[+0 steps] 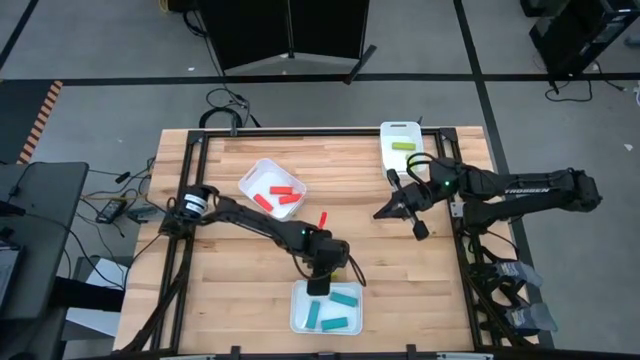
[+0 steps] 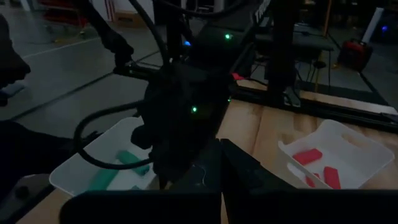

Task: Sort blocks
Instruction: Put the green block into the top right bin

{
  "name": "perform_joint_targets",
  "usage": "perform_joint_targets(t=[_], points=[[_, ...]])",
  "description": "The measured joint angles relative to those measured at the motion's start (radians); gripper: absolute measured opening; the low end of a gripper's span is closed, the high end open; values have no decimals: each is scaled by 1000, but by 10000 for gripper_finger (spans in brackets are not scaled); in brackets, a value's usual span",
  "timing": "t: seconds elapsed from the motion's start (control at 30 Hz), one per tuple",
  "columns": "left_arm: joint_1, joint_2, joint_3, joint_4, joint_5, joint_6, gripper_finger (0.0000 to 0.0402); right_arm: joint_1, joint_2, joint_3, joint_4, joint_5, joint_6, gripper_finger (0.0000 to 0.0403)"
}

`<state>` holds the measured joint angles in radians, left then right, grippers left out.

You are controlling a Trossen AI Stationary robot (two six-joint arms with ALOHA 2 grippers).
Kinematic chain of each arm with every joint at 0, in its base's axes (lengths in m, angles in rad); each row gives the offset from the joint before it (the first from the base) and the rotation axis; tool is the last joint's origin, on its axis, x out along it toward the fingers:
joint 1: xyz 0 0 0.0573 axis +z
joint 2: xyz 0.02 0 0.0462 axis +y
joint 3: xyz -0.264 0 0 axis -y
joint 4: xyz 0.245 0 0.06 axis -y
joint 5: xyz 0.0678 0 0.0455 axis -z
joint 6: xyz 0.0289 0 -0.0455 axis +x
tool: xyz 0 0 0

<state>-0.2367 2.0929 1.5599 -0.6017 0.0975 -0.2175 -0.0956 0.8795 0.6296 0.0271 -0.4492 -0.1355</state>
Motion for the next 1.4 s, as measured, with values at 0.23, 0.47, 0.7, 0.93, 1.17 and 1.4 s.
perform_joint_targets(t=[0.23,0.47,0.7,0.93,1.17,1.4], points=[[-1,35,0,1,-9,-13,221,3,-10,-1,-10,0,-13,7],[-1,66,0,2,-21,-26,217,2,-33,-2,-26,0,-41,7],[8,70,0,-16,-54,-35,156,2,-48,-1,-23,0,-44,7],[24,67,-1,-23,-49,-45,65,2,-54,-1,-21,7,-48,7],[42,59,90,-78,-117,17,65,2,-67,-1,-21,10,-60,7],[143,47,225,44,-220,101,65,2,-143,7,2,11,-96,7]])
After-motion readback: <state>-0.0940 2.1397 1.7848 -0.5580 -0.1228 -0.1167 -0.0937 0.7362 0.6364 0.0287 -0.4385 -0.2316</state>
